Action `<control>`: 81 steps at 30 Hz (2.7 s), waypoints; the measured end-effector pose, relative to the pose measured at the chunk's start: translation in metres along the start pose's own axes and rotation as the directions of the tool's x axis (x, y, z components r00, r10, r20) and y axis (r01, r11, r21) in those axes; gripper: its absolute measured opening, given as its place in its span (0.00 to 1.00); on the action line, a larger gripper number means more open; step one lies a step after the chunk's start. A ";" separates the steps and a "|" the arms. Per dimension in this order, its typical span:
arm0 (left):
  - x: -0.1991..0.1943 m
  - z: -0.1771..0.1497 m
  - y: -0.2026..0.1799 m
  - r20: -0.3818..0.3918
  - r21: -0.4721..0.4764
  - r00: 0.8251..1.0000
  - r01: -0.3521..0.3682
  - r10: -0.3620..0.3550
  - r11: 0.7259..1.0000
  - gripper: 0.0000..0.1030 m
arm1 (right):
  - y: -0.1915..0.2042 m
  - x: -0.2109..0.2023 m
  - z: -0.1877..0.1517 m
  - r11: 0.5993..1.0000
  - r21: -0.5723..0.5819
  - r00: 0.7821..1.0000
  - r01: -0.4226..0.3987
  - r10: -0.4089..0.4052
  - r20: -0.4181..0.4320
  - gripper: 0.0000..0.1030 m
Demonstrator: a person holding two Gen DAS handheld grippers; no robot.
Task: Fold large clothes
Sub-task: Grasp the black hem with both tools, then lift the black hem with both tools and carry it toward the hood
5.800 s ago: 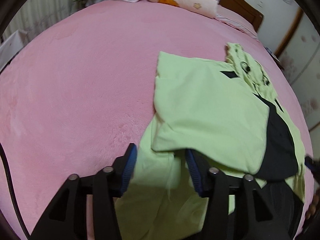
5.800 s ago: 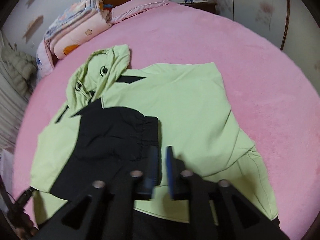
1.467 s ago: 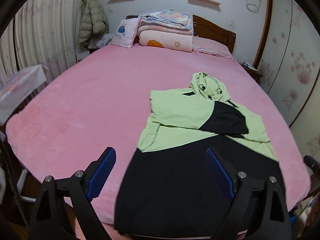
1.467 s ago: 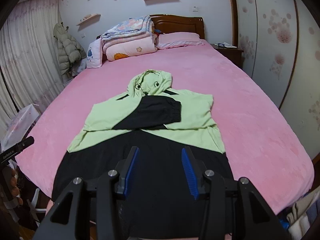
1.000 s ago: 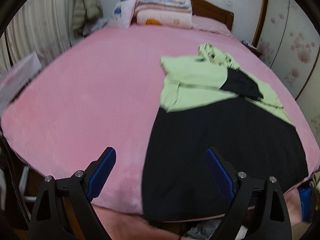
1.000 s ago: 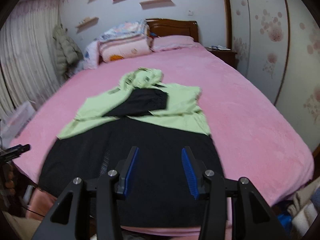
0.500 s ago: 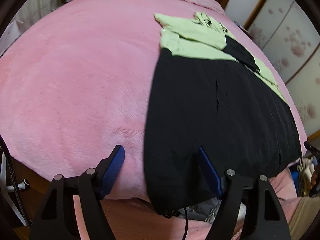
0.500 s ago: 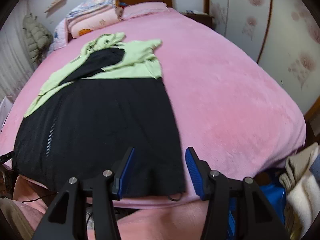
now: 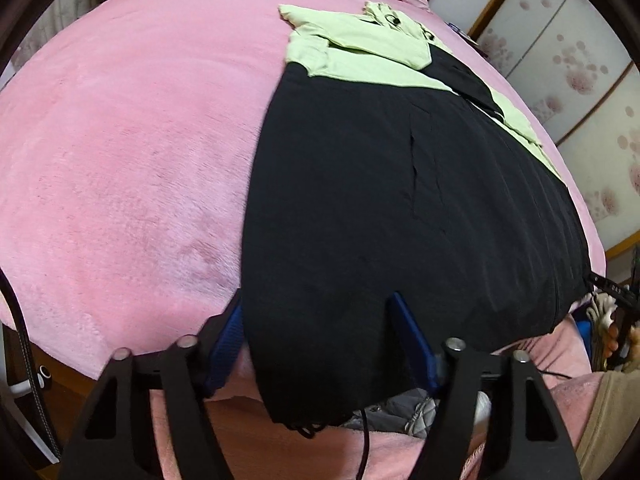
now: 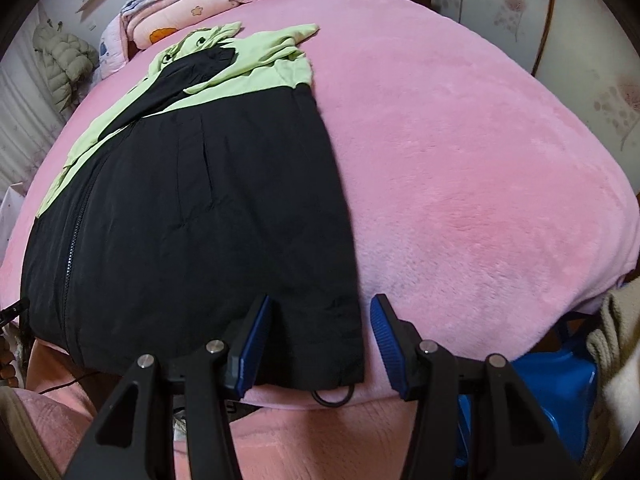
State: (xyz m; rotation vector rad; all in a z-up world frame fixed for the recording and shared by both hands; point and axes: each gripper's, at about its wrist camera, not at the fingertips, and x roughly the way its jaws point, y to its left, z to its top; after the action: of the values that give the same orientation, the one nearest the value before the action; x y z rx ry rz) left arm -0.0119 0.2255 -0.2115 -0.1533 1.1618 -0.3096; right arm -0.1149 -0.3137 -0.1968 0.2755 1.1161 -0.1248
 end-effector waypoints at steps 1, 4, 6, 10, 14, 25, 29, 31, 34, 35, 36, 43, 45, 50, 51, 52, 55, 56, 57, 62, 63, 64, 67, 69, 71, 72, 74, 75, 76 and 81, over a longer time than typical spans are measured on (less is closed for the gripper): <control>0.000 -0.001 -0.001 0.000 0.000 1.000 -0.001 0.001 1.000 0.62 | 0.002 0.001 0.000 1.000 -0.007 1.000 0.006 -0.006 0.001 0.39; 0.001 -0.001 0.002 0.001 -0.025 1.000 0.006 -0.006 1.000 0.47 | 0.008 -0.001 0.000 0.999 -0.037 1.000 -0.002 0.002 0.008 0.21; 0.000 -0.002 0.007 -0.001 -0.052 1.000 0.018 -0.019 0.998 0.16 | 0.013 -0.004 0.001 0.998 -0.055 1.000 0.010 -0.009 0.016 0.16; -0.005 0.007 0.000 -0.028 -0.099 1.000 -0.005 0.002 0.995 0.03 | 0.027 -0.014 0.002 0.993 -0.110 0.997 0.053 -0.047 0.057 0.11; -0.024 0.021 -0.029 -0.011 -0.055 0.998 -0.058 0.058 0.997 0.02 | 0.041 -0.046 0.015 0.991 -0.125 0.988 0.040 -0.021 0.151 0.09; -0.108 0.142 -0.057 0.289 -0.206 0.957 0.089 -0.026 0.975 0.02 | 0.077 -0.124 0.132 0.988 -0.143 0.919 -0.061 0.112 0.379 0.07; -0.108 0.203 -0.055 0.345 -0.238 0.938 0.083 0.004 0.968 0.02 | 0.078 -0.118 0.193 0.994 -0.082 0.909 -0.077 0.104 0.404 0.07; -0.100 0.235 -0.048 0.370 -0.266 0.929 0.080 0.025 0.961 0.02 | 0.077 -0.107 0.226 0.996 -0.050 0.908 -0.076 0.090 0.409 0.07; -0.069 0.282 -0.043 0.377 -0.306 0.924 0.058 0.065 0.950 0.02 | 0.074 -0.070 0.282 0.997 0.010 0.919 -0.076 0.066 0.388 0.07; -0.054 0.298 -0.040 0.369 -0.323 0.926 0.048 0.079 0.945 0.02 | 0.073 -0.055 0.296 0.997 0.025 0.923 -0.070 0.055 0.381 0.07; -0.043 0.307 -0.038 0.362 -0.332 0.928 0.041 0.087 0.942 0.02 | 0.073 -0.043 0.306 0.997 0.037 0.926 -0.068 0.049 0.375 0.07; 0.077 0.355 -0.021 0.219 -0.360 0.962 -0.074 0.161 0.930 0.03 | 0.078 0.080 0.359 0.995 0.100 0.972 -0.014 -0.010 0.234 0.08; 0.105 0.359 -0.018 0.166 -0.362 0.969 -0.111 0.181 0.926 0.04 | 0.081 0.109 0.362 0.995 0.097 0.981 0.025 -0.042 0.187 0.09; 0.132 0.360 -0.002 0.110 -0.358 0.987 -0.072 0.118 0.931 0.32 | 0.068 0.132 0.360 0.992 0.126 0.990 -0.006 -0.011 0.138 0.18; 0.130 0.362 0.000 0.121 -0.342 0.988 -0.051 0.098 0.938 0.38 | 0.064 0.130 0.361 0.992 0.125 0.989 -0.029 0.011 0.145 0.20; 0.126 0.362 -0.001 0.133 -0.315 0.987 -0.039 0.085 0.948 0.42 | 0.060 0.125 0.361 0.992 0.117 0.987 -0.051 0.033 0.157 0.23; 0.105 0.363 -0.003 0.196 -0.247 0.977 -0.029 0.079 0.969 0.63 | 0.051 0.104 0.360 0.994 0.078 0.978 -0.083 0.066 0.199 0.45; 0.098 0.365 -0.003 0.216 -0.235 0.973 -0.025 0.077 0.972 0.68 | 0.051 0.099 0.362 0.993 0.069 0.973 -0.094 0.077 0.218 0.50; 0.091 0.366 -0.003 0.235 -0.223 0.969 -0.018 0.072 0.975 0.68 | 0.048 0.093 0.362 0.992 0.060 0.967 -0.107 0.090 0.238 0.51; 0.072 0.361 -0.001 0.276 -0.114 0.960 -0.019 0.050 0.993 0.68 | 0.049 0.080 0.359 0.994 -0.094 0.953 -0.049 0.075 0.292 0.58; 0.074 0.357 -0.001 0.265 -0.071 0.962 -0.053 0.070 0.996 0.68 | 0.051 0.082 0.358 0.992 -0.128 0.957 -0.023 0.059 0.284 0.58; 0.075 0.354 0.000 0.255 -0.039 0.963 -0.080 0.087 0.996 0.68 | 0.053 0.085 0.356 0.987 -0.159 0.961 0.008 0.036 0.274 0.57; 0.078 0.338 0.005 0.227 0.052 0.961 -0.171 0.155 0.984 0.68 | 0.054 0.095 0.344 0.962 -0.257 0.970 0.090 -0.025 0.243 0.57; 0.078 0.329 0.013 0.208 0.073 0.964 -0.186 0.167 0.980 0.68 | 0.053 0.099 0.336 0.952 -0.287 0.972 0.109 -0.042 0.231 0.57; 0.077 0.320 0.021 0.193 0.075 0.969 -0.173 0.156 0.982 0.68 | 0.051 0.101 0.329 0.946 -0.305 0.975 0.112 -0.045 0.219 0.57; 0.076 0.318 0.022 0.190 0.078 0.970 -0.170 0.152 0.982 0.68 | 0.052 0.103 0.325 0.943 -0.315 0.976 0.110 -0.043 0.214 0.57; 0.077 0.311 0.022 0.178 0.109 0.973 -0.168 0.147 0.980 0.68 | 0.056 0.107 0.319 0.931 -0.348 0.979 0.111 -0.042 0.201 0.57; 0.081 0.309 0.021 0.173 0.127 0.972 -0.182 0.159 0.975 0.68 | 0.059 0.110 0.317 0.922 -0.367 0.980 0.121 -0.051 0.195 0.57; 0.085 0.309 0.018 0.167 0.156 0.970 -0.203 0.177 0.967 0.68 | 0.062 0.113 0.315 0.912 -0.388 0.979 0.135 -0.064 0.192 0.57; 0.110 0.322 -0.004 0.171 0.267 0.960 -0.262 0.223 0.927 0.68 | 0.077 0.127 0.320 0.869 -0.456 0.972 0.195 -0.109 0.207 0.57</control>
State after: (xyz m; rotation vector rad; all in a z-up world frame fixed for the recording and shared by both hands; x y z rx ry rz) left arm 0.3232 0.1733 -0.1799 0.2219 0.9743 -0.2401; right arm 0.2364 -0.3245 -0.1678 -0.2620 0.9565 -0.0116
